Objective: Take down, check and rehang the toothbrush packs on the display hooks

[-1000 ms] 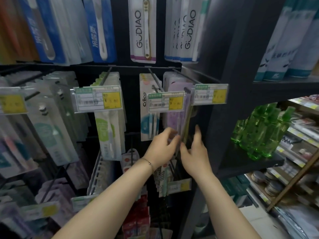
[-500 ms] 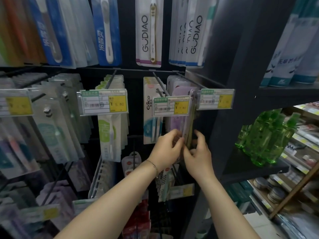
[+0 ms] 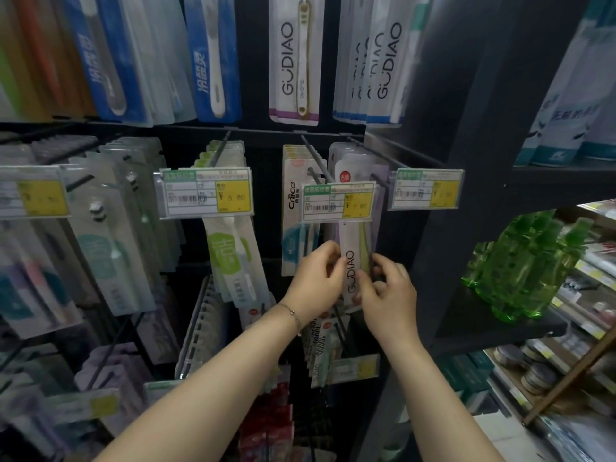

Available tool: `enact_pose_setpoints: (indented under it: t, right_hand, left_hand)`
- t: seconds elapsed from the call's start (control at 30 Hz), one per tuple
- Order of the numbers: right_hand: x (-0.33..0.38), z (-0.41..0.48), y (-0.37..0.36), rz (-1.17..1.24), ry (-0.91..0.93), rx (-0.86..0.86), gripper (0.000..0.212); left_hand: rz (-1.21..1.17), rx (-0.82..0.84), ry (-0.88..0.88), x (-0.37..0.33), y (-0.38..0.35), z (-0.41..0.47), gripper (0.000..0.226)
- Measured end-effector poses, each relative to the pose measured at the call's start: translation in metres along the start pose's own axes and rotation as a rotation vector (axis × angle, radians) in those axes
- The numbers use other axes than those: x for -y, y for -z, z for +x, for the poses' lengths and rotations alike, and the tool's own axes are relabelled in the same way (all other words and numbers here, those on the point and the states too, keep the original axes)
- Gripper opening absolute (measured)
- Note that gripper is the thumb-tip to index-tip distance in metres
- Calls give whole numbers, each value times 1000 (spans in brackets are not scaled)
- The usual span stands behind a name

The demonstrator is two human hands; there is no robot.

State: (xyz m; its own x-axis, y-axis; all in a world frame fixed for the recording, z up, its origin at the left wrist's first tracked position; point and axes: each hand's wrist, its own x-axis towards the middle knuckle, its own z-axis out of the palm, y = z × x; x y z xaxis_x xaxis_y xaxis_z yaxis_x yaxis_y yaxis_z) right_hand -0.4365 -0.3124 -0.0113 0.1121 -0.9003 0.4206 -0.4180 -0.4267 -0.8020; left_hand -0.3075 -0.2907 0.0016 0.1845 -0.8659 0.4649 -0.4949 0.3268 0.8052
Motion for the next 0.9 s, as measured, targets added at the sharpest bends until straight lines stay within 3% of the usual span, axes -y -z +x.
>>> enact_pose_setpoints:
  t: [0.23, 0.9]
  right_hand:
    - [-4, -1, -5, 36, 1, -4, 48]
    - [0, -29, -28, 201, -86, 222, 37]
  left_hand:
    - [-88, 23, 11, 0, 5, -7, 14]
    - [121, -44, 111, 14, 35, -43, 10]
